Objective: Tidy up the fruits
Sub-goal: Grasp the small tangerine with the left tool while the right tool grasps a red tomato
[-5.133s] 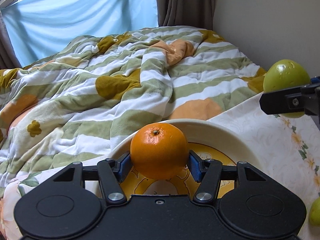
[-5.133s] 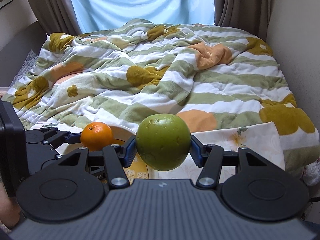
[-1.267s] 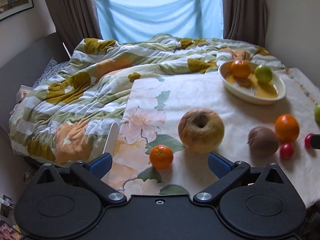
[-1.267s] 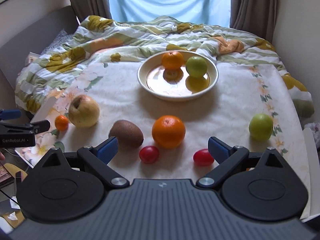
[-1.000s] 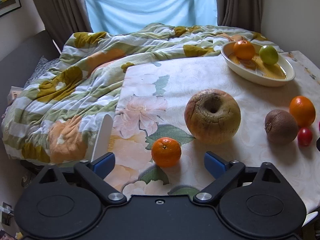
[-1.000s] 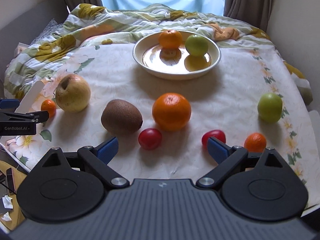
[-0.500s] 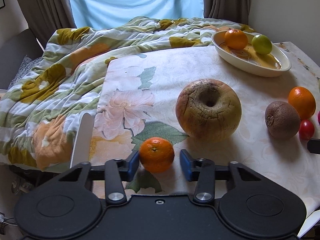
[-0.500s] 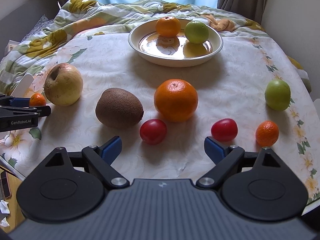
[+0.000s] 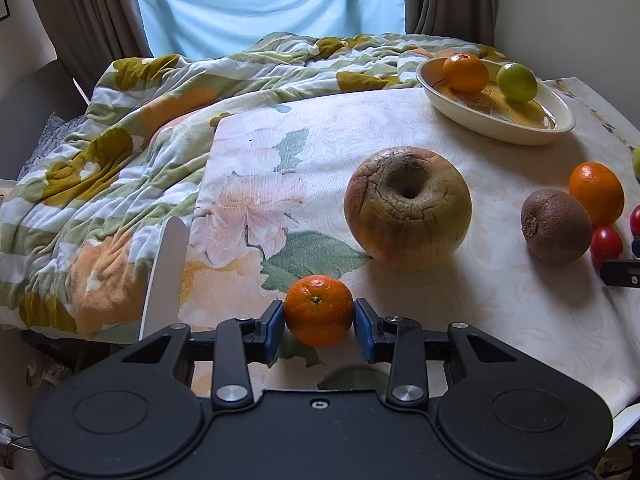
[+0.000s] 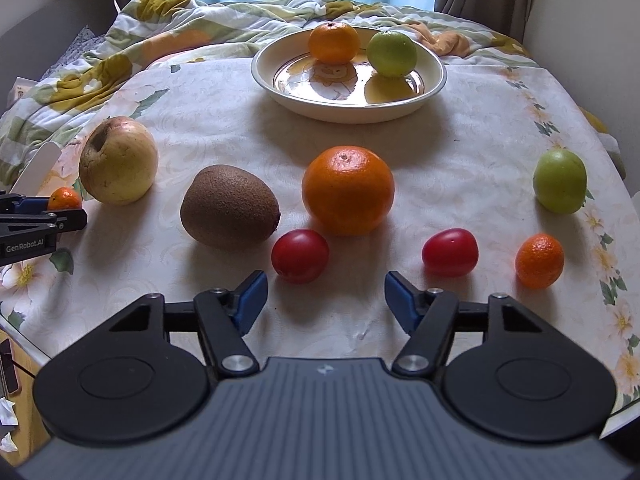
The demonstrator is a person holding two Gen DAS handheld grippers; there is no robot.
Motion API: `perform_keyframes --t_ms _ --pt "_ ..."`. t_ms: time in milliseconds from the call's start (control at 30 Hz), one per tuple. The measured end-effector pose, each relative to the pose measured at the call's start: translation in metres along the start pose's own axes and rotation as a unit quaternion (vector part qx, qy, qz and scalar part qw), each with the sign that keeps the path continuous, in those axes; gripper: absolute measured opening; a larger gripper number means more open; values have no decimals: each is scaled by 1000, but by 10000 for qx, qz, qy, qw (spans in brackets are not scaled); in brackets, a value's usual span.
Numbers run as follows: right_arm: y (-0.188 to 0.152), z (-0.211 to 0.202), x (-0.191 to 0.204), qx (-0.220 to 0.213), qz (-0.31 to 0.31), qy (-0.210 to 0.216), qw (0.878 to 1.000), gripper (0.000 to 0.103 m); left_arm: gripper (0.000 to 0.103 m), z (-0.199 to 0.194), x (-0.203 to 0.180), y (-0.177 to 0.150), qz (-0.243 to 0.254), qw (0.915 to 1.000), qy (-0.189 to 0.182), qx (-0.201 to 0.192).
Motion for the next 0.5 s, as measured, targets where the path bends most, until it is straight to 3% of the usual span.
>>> perform_keyframes --t_ms 200,300,400,500 --pt "4 7 2 -26 -115 76 9999 70 41 -3 -1 -2 -59 10000 9 42" --pt "6 10 4 -15 -207 145 9997 62 41 -4 -2 -2 -79 10000 22 54" --pt "7 11 6 -52 -332 193 9992 48 41 -8 -2 -2 -110 9999 48 44" --pt "8 9 6 -46 -368 240 9990 48 41 -12 -2 -1 -153 9998 73 39"
Point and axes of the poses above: each gripper's, at about its wrist camera, not at the fingertips, and z roughly the way its jaws point, x to its left, y to its top, the point moved 4 cm from there along z, roughly the way its jaws point, and after that the axes turned 9 degrees about y, right-handed, at the moved point
